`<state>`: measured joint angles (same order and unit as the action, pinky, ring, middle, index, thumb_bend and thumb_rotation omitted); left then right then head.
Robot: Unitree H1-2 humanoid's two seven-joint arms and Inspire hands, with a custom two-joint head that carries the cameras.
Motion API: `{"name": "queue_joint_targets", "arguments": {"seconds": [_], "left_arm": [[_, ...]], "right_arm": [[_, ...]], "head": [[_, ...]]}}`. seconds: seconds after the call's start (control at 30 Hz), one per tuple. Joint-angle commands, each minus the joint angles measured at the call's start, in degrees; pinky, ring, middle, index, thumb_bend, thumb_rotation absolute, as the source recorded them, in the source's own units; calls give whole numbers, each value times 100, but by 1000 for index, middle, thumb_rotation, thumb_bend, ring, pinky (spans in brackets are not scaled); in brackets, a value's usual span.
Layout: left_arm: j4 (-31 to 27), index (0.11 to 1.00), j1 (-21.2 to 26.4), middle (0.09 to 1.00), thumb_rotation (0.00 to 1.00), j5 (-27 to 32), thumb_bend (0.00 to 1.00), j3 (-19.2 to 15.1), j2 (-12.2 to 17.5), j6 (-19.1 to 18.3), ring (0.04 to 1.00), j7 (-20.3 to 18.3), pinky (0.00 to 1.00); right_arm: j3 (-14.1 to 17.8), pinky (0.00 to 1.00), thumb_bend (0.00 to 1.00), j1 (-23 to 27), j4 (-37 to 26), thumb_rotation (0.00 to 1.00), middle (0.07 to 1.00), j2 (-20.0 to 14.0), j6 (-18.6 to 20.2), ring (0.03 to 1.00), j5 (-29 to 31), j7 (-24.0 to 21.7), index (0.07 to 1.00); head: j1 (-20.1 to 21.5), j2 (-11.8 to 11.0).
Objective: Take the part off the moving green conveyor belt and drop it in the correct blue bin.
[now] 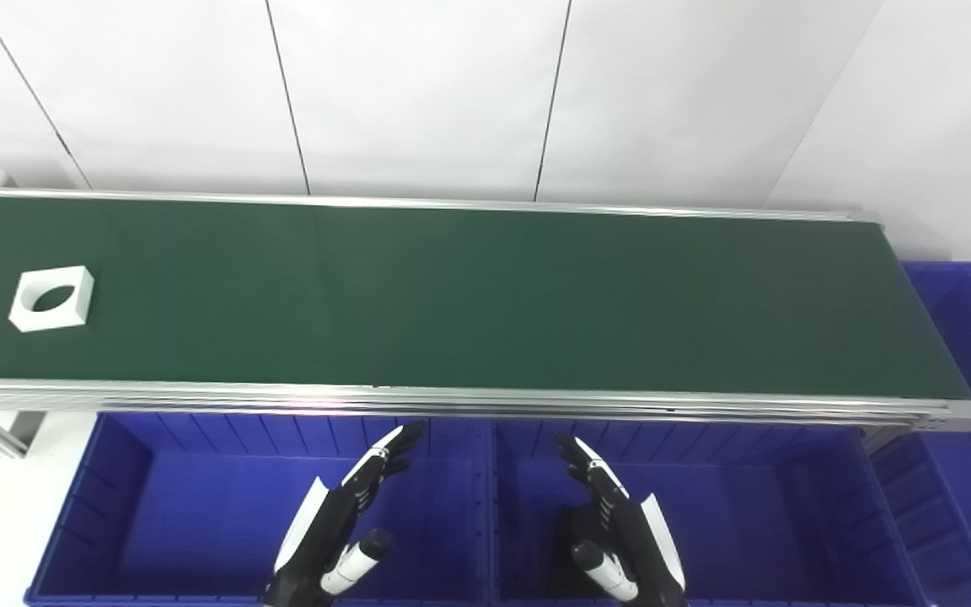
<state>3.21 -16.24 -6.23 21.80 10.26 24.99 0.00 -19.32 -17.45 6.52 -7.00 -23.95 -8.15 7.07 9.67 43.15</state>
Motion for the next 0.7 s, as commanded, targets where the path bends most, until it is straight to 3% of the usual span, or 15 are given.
{"name": "queue_joint_targets", "arguments": {"seconds": [0.0, 0.67], "left_arm": [[-59, 898, 66, 920, 980, 27, 800, 20, 21, 194, 927, 45, 886], [-22, 899, 75, 921, 979, 25, 831, 47, 54, 193, 927, 35, 883]], "right_arm": [[-17, 917, 1000, 30, -85, 903, 923, 4, -297, 923, 71, -41, 896], [-46, 909, 999, 33, -102, 910, 926, 5, -294, 916, 96, -132, 902]], "head": [[-5, 6], [11, -4]]}}
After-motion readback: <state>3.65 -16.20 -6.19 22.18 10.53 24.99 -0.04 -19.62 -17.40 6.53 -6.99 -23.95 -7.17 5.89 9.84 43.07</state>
